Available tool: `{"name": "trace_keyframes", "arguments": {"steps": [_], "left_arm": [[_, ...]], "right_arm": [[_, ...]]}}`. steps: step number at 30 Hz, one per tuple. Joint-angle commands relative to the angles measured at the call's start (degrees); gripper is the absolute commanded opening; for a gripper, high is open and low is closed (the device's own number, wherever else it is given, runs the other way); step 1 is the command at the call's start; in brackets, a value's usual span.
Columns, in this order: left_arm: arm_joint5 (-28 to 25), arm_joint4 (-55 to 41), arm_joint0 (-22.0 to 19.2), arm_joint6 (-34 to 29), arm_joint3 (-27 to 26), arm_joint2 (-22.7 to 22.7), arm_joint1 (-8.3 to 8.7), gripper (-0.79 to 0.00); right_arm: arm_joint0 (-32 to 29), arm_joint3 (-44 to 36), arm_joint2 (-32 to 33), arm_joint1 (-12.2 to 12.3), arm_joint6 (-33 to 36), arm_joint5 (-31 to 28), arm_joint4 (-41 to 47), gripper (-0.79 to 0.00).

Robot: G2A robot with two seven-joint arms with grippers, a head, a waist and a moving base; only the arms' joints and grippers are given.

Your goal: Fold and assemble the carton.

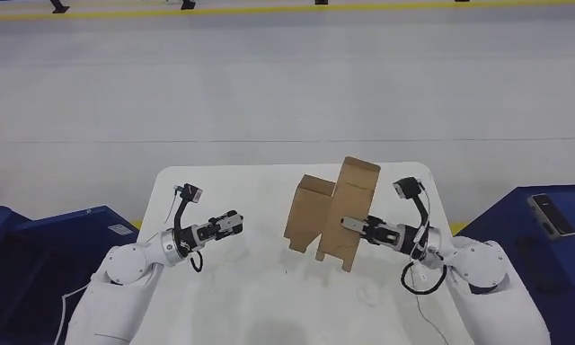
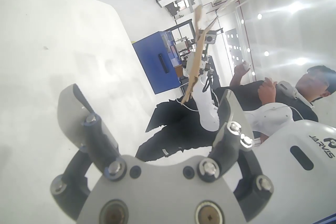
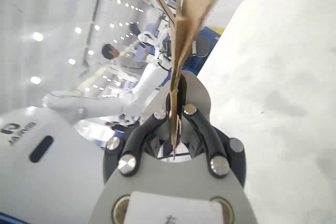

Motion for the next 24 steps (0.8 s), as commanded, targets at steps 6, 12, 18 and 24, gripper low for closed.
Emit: {"name": "trace_keyframes", "arguments": {"steps": [6,12,18,24], "left_arm": [[0.00,0.00,0.00,0.00,0.00,0.00,0.00,0.000],[0.00,0.00,0.00,0.00,0.00,0.00,0.00,0.000],[0.00,0.00,0.00,0.00,0.00,0.00,0.00,0.000],[0.00,0.00,0.00,0.00,0.00,0.00,0.00,0.000]], "right_arm": [[7.41,-9.43,-0.96,0.69,9.31,-0.20,6.64,-0.785],[14.57,-12.77,-4.90,0.69,10.79,1.70,9.90,-0.785],[16.65,-11.85,-5.71,0.77,12.07,3.26,11.06,-0.785],[16.65,-11.85,-5.71,0.77,12.07,3.26,11.06,-0.785]]}}
